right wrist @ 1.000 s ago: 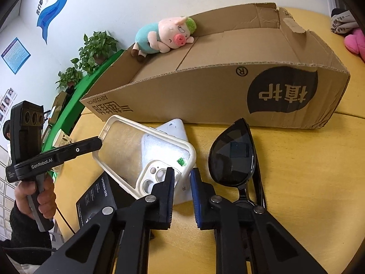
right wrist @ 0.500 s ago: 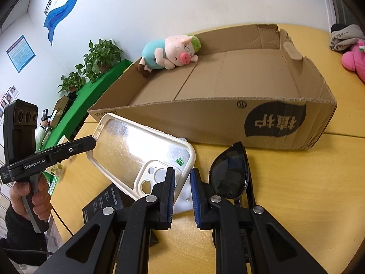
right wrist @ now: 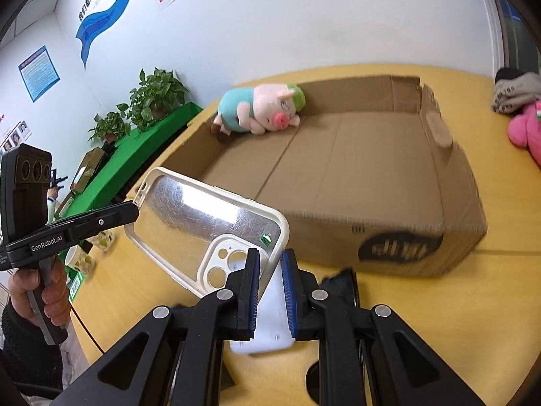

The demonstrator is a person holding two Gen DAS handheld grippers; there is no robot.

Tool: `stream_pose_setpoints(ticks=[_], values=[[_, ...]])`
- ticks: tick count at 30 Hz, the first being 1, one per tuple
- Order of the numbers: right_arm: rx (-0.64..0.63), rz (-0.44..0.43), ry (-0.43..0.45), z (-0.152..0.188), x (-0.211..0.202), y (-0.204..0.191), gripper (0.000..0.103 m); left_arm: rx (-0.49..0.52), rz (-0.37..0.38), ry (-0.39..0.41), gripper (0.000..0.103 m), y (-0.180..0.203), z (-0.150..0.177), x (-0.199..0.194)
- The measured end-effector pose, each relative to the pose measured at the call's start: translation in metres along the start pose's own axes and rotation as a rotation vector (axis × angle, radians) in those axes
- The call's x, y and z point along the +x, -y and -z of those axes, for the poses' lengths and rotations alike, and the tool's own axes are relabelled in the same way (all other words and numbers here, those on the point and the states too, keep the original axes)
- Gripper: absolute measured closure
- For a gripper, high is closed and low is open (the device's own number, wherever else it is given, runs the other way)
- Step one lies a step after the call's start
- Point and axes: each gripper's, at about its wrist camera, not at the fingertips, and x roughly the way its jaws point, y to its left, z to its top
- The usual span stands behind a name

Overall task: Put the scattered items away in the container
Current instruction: 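Lift the phone case with the right gripper and carry it over the box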

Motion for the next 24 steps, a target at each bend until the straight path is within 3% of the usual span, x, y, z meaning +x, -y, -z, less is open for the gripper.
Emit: stream_pose_setpoints(ticks=[13, 24], values=[[-0.061, 0.022, 0.076, -0.084, 0.005, 0.004, 0.089, 0.049, -0.021, 0.067, 0.096, -0.002, -0.077, 0.010], [-0.052, 0.076, 0.125, -0.168, 0.018, 0.041, 0.093, 0.109, -0.028, 0.073, 0.096, 0.003, -0.150, 0.055]])
